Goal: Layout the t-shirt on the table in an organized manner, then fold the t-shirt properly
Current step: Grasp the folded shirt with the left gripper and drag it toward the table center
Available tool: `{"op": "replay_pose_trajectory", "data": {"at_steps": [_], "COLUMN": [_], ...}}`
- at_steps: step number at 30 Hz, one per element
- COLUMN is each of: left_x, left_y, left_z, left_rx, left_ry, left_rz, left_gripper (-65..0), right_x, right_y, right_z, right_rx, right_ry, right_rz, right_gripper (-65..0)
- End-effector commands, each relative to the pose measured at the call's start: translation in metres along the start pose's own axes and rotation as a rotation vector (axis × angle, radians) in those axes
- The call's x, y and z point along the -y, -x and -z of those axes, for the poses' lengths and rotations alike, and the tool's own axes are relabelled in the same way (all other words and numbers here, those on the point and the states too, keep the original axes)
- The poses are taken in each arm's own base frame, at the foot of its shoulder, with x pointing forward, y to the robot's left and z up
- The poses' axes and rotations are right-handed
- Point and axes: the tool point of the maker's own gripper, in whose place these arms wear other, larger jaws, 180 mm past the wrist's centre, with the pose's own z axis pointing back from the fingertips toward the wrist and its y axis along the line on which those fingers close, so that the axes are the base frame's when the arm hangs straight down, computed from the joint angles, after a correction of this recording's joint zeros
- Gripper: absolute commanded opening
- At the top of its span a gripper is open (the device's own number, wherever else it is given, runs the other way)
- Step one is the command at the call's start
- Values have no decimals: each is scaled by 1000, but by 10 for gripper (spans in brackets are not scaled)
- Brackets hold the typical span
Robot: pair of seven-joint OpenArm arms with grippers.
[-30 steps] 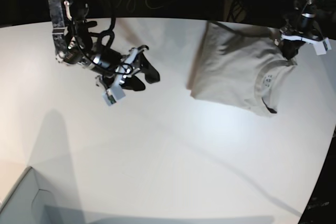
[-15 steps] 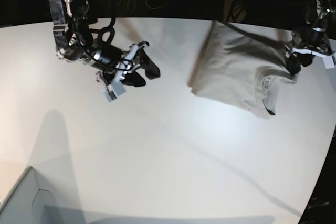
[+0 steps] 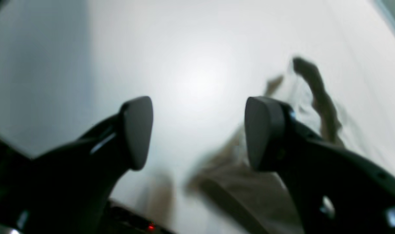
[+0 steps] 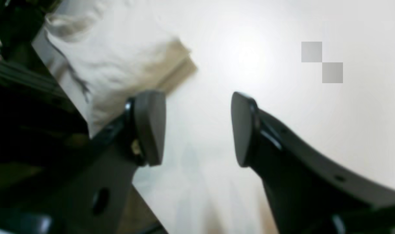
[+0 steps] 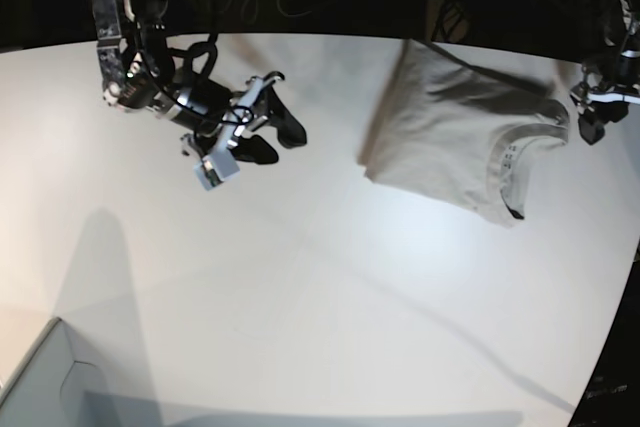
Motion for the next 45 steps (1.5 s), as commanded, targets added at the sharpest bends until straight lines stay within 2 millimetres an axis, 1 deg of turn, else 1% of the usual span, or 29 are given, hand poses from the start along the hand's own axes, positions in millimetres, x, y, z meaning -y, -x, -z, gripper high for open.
{"op": "replay_pose_trajectory", "data": {"at_steps": [1,2,5,7,11,13,15,17,18,19,21,26,30,33,35,37,42,43,44,45], "left_x": [2,3,12,24,55,65,71,80,83,82,86,89,96,100,106,107,110,114,119,121], "left_y": [-21,-24,-24,-26,-31,-28,-28,-29,-25,-23,-16,10,22,33,43,54,74,80,82,80], "left_z": [-2,-3,-4,-5,-12,-16,-17,-11,-6,-1,14,52,75,86,91,93,95,95,95,97], "left_rx": [57,65,25,-10,-69,-93,-111,-128,-148,-167,-201,-308,-365,-407,-440,-475,-530,-539,-537,-526], "left_ry": [14,15,33,59,117,132,138,158,164,158,159,141,136,137,149,156,167,178,193,202], "left_rz": [19,22,44,72,140,155,172,180,187,207,245,289,311,311,313,313,326,337,355,377], "left_gripper": [-218,-218,-218,-218,-218,-218,-218,-218,-218,-218,-218,-218,-218,-218,-218,-218,-221,-230,-257,-302], "right_x": [-4,-4,-6,-5,-6,-7,-7,-8,-8,-8,-9,-9,-9,-8,-2,7,20,24,27,29], "right_y": [-17,-16,-12,-12,-8,-7,-6,-3,-3,-2,-1,0,0,0,3,4,4,3,3,3], "right_z": [-1,-2,-2,-3,-4,-4,-4,-5,-5,-5,-5,-5,-5,-6,-10,-16,-25,-27,-29,-30], "right_rx": [61,59,52,51,47,44,43,39,40,39,36,33,32,33,33,38,48,52,54,57], "right_ry": [-23,-23,-24,-23,-23,-23,-23,-24,-24,-24,-24,-24,-24,-23,0,29,70,82,92,99], "right_rz": [-15,-13,-6,-5,2,3,4,11,12,13,14,14,15,15,28,40,53,55,58,60], "right_gripper": [-325,-325,-325,-325,-325,-325,-325,-325,-325,-325,-325,-325,-325,-325,-325,-325,-325,-325,-325,-325]}}
